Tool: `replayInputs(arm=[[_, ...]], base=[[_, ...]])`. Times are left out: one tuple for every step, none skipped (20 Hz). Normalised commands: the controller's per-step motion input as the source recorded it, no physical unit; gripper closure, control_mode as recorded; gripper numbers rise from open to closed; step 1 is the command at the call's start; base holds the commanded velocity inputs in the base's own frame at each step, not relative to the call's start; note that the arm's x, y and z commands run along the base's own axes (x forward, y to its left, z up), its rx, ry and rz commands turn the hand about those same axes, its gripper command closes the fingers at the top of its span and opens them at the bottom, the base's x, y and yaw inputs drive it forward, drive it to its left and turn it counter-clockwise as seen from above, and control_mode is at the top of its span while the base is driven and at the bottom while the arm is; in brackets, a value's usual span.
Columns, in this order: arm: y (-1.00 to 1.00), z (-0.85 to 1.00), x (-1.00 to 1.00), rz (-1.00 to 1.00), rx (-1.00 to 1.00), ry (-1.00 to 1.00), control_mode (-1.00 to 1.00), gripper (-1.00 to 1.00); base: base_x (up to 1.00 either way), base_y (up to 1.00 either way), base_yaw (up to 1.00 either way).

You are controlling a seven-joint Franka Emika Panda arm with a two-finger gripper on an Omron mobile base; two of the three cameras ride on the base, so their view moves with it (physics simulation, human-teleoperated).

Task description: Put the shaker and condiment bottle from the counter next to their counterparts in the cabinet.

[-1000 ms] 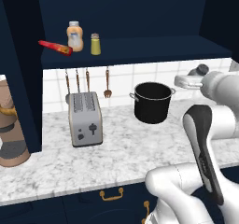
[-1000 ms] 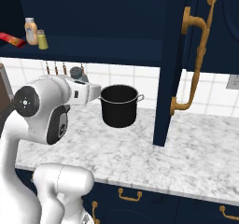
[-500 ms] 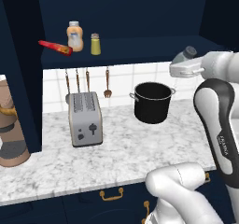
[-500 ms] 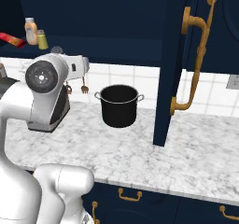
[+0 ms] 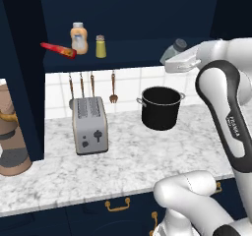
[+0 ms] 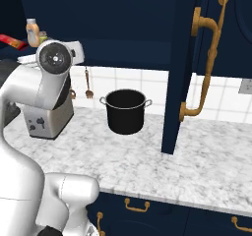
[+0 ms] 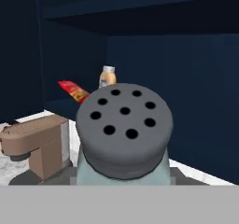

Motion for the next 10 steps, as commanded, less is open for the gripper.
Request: replayInputs(arm=[[0.26,0.0,0.3,0.13,0.0,0.0,-1.0,1.0],[0.33,0.0,0.23,0.12,0.0,0.0,-1.0,1.0],[0.31,0.0,0.08,0.08,0.0,-0.03,-1.0,1.0],[0.32,0.0,0.07,0.06,0.0,-0.03,-1.0,1.0],[0.22,0.0,0.04,0.01,0.0,-0.01,-1.0,1.0],[0.26,0.01,0.0,0.0,0.0,0.0,-1.0,1.0],[0.31,0.09,0.08,0.0,0.0,0.0,-1.0,1.0],[0.27,0.04,0.09,0.0,0.0,0.0,-1.0,1.0],[0.12,0.0,0.14,0.0,0.0,0.0,-1.0,1.0],[0.09,0.0,0.22,-0.03,0.0,0.0,-1.0,1.0]], base=[[0.0,0.0,0.0],[0.0,0.0,0.0],[0.0,0.0,0.0],[0.0,0.0,0.0],[0.0,0.0,0.0],[0.0,0.0,0.0],[0.0,0.0,0.0],[0.0,0.0,0.0],[0.0,0.0,0.0],[0.0,0.0,0.0]])
